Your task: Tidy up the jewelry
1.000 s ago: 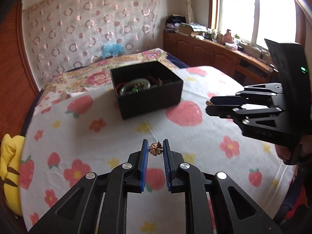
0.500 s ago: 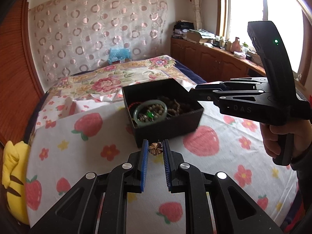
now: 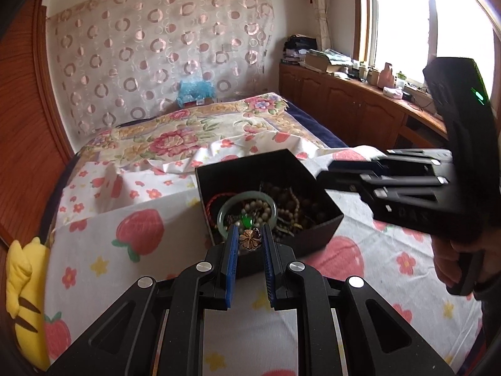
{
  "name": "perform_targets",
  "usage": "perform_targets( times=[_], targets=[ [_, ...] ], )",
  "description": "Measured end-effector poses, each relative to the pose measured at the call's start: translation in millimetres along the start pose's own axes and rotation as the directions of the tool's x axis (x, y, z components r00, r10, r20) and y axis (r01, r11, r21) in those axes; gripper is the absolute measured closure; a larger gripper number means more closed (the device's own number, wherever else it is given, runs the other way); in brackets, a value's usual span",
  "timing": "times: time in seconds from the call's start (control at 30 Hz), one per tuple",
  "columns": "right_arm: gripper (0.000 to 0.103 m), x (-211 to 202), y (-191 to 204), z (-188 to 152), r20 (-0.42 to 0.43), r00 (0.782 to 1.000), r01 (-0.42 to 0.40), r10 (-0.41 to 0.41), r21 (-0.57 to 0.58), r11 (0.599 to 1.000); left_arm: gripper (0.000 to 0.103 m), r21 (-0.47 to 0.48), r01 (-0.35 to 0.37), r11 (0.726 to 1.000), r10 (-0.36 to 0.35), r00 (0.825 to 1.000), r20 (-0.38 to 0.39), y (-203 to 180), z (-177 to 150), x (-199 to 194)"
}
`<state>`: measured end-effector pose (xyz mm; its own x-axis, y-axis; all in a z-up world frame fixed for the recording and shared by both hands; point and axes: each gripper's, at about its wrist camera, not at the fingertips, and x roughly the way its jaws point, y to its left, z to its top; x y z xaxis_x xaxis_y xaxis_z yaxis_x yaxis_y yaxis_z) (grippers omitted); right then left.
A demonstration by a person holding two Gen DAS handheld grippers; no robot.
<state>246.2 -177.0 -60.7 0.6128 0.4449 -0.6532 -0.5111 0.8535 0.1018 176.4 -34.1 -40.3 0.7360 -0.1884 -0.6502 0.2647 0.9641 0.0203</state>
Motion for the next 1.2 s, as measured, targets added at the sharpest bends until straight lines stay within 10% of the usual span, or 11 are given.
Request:
perform_targets(
  times=[0.4,0.83,1.2],
  targets=[
    [0.078,-28.1,-15.9,-26.9,0.023,0.999,0.047,-0.047,0.009,0.999,0.087,-0.019,-0.023,1.0,0.023,1.0,0.004,-6.7,26.7,28.1],
    [0.078,-49.4,3.0,-41.5,0.085,0.993,0.084,-0.088,0.046,0.995,0.017,-0.044,-0.065,0.997,0.067,0.997,0.034,-1.5,-0.7,-4.4],
    [0.034,-89.1,33.1,-44.3,0.189,0.972,0.125,-0.137,0.074,0.989,0.008,-0.117,-0.094,0.989,0.108,0.987,0.119,1.7,-18.0,-71.7]
  ],
)
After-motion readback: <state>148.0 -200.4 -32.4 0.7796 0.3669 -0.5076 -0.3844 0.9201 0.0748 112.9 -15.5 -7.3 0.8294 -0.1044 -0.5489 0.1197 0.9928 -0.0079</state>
